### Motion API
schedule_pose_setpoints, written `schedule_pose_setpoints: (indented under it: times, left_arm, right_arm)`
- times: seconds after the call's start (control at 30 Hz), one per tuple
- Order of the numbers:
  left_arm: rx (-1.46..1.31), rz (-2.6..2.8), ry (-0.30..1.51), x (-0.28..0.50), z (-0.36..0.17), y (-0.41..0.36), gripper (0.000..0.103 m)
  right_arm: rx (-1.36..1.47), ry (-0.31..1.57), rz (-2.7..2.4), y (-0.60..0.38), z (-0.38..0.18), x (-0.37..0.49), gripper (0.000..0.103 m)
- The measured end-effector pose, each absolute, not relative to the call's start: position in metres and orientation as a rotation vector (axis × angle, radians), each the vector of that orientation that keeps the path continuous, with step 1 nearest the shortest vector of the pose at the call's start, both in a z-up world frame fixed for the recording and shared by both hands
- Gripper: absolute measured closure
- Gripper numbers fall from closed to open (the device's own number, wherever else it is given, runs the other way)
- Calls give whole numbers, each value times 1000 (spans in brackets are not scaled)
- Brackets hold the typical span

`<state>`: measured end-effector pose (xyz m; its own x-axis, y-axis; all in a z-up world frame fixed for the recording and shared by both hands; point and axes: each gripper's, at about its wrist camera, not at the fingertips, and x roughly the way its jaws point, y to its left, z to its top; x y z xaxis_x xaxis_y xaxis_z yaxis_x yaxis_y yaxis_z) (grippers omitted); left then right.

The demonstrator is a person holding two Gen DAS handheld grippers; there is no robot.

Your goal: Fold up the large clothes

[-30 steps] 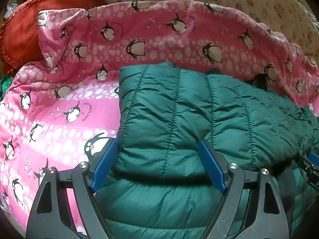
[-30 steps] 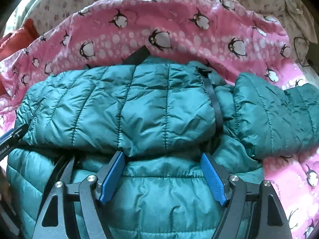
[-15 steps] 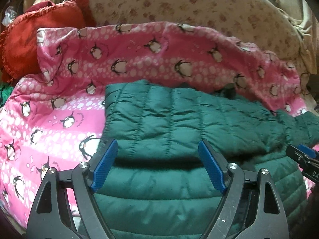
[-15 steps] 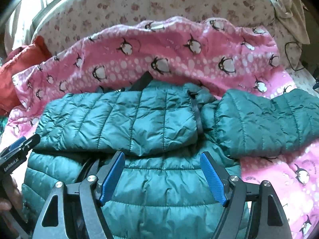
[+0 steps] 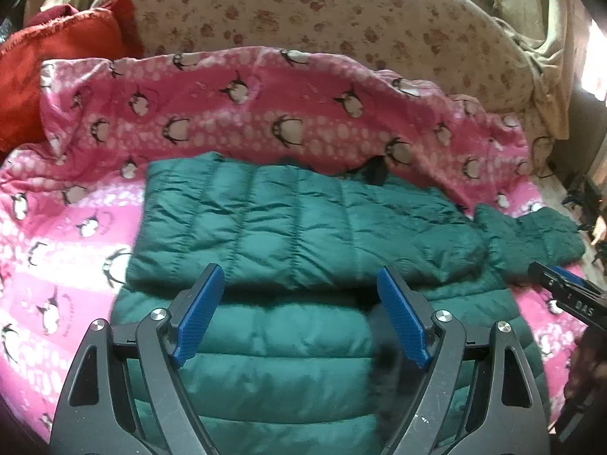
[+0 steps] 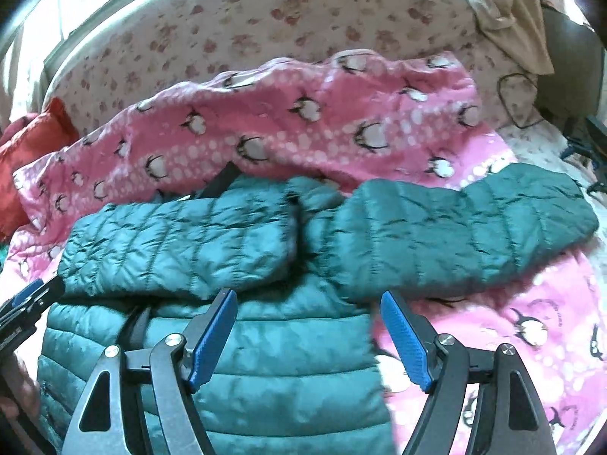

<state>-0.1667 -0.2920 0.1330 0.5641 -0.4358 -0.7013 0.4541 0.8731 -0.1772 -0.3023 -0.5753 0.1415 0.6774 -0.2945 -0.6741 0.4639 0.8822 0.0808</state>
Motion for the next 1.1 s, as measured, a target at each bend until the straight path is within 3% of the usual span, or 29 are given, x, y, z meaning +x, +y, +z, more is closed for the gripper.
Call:
schedule_pose_setpoints:
  times: [0.57,1.1]
  left_arm:
    - [0,-547,898,-163,116,-294,20]
    - [-7,-531,921,-159,102,-287,20]
  right_arm:
    - [283,688,-563,-654,141,-340,24]
    - [507,599,-822,-787,145,-403,24]
